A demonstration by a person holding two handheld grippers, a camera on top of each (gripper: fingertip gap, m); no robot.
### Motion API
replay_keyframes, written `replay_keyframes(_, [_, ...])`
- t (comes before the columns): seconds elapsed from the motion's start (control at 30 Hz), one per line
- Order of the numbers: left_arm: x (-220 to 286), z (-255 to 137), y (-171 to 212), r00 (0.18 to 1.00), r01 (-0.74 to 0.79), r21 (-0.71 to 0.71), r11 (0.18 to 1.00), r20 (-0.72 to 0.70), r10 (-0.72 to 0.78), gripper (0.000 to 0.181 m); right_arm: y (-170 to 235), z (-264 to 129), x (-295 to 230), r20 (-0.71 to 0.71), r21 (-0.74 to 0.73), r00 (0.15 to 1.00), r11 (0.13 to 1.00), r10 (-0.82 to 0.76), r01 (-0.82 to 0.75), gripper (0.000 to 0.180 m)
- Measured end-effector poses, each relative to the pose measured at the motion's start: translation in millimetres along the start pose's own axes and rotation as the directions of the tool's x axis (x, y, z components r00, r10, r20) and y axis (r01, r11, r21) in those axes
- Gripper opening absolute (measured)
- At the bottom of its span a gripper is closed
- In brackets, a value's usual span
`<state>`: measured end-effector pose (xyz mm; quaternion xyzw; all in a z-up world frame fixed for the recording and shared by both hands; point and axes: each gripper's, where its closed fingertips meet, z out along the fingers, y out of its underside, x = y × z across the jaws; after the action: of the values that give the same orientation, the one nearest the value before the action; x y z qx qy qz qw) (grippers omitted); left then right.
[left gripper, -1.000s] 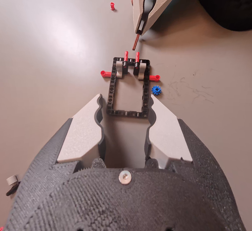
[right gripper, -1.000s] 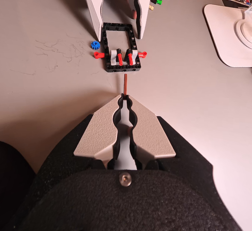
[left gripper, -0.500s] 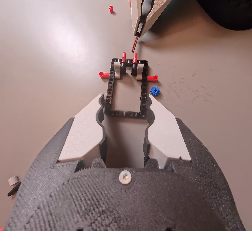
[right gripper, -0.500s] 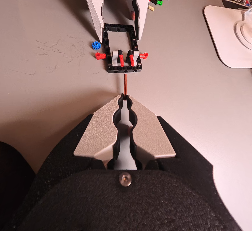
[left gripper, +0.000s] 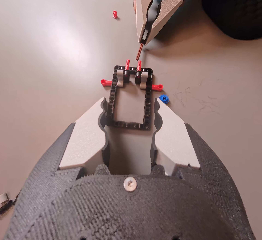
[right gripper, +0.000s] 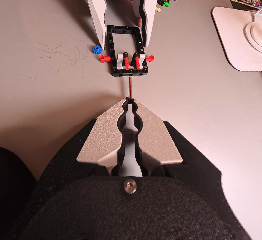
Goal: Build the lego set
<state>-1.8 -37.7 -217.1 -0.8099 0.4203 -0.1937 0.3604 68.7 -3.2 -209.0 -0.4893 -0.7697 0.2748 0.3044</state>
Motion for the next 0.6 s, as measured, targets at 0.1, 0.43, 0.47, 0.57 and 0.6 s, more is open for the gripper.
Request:
replay_keyframes(0.1, [1.0, 1.9, -2.3, 1.0, -0.011, 0.004, 1.0, 0.006, 0.011, 0.066, -0.3, -0.1, -1.0, 0.002, 0.0, 1.0, 1.0, -0.002, 0.002, 0.002])
replay_keyframes(0.43, [8.1, 0.8, -0.5, 0.999, -0.029, 0.0, 1.0, -0.026, 0.029, 0.068, -0.2, -1.1, -2.7, 0.002, 0.0, 1.0, 1.0, -0.004, 0.004, 0.002])
replay_keyframes(0.47, [8.3, -0.1, 0.6, 0.999, -0.027, -0.002, 1.0, -0.032, 0.027, 0.07, -0.2, -1.3, -3.0, 0.002, 0.0, 1.0, 1.0, -0.005, 0.005, 0.002])
replay_keyframes(0.57, [6.7, -2.8, 3.3, 0.999, -0.023, -0.006, 1.0, -0.034, 0.023, 0.072, 0.1, -1.8, -3.7, 0.002, -0.001, 1.0, 1.0, -0.006, 0.006, 0.002])
replay_keyframes(0.6, [4.8, -3.2, 3.6, 1.0, -0.019, -0.006, 1.0, -0.025, 0.018, 0.072, 0.1, -2.0, -3.8, 0.002, 0.0, 1.0, 1.0, -0.006, 0.006, 0.002])
